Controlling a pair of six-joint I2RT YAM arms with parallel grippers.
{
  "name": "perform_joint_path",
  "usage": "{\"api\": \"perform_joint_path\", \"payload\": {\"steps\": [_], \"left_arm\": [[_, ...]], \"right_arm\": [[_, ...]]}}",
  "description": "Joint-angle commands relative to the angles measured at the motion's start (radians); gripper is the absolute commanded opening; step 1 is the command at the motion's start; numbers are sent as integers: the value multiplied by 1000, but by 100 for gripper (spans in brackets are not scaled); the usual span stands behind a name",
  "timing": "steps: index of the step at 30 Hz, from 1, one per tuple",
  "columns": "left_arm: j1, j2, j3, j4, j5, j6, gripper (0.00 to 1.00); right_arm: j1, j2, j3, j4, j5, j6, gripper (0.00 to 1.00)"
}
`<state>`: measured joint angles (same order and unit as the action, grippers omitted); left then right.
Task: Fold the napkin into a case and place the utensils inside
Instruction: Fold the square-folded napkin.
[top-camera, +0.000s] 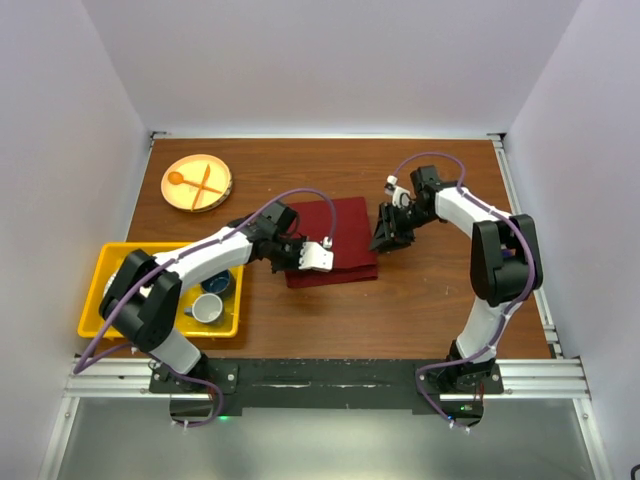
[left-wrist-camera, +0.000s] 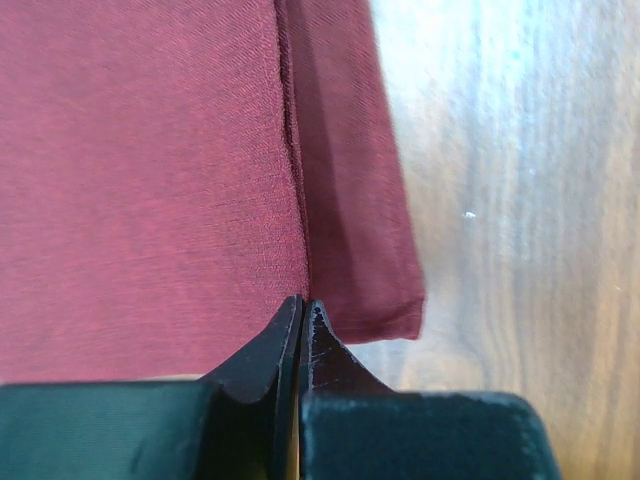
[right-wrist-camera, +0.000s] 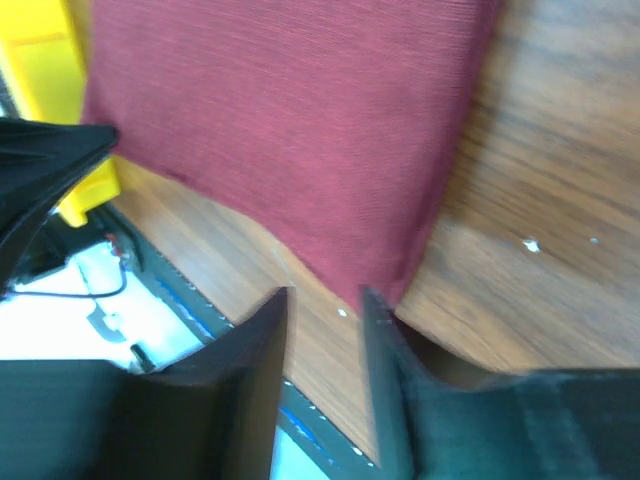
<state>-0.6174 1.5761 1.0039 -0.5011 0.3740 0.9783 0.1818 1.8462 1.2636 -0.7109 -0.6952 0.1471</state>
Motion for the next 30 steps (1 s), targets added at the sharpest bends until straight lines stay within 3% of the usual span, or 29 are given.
{"api": "perform_joint_path", "payload": {"steps": [1, 3, 9, 17, 23, 30], "left_arm": [[-4, -2, -28, 41, 16, -4, 0], [-4, 10, -22, 47, 14, -3, 0], [-2, 30, -21, 65, 14, -3, 0], [-4, 30, -27, 72, 16, -6, 0], [-4, 1, -27, 59, 22, -10, 0], [-2, -93, -47, -2, 39, -12, 0]], "right_arm": [[13, 33, -15, 42, 74, 11, 48], [15, 45, -15, 56, 83, 22, 51], [19, 76, -7, 76, 36, 46, 36], [27, 77, -10, 73, 3, 51, 32], [30, 71, 14, 21, -21, 25, 0], [27, -22, -13, -39, -58, 5, 0]]}}
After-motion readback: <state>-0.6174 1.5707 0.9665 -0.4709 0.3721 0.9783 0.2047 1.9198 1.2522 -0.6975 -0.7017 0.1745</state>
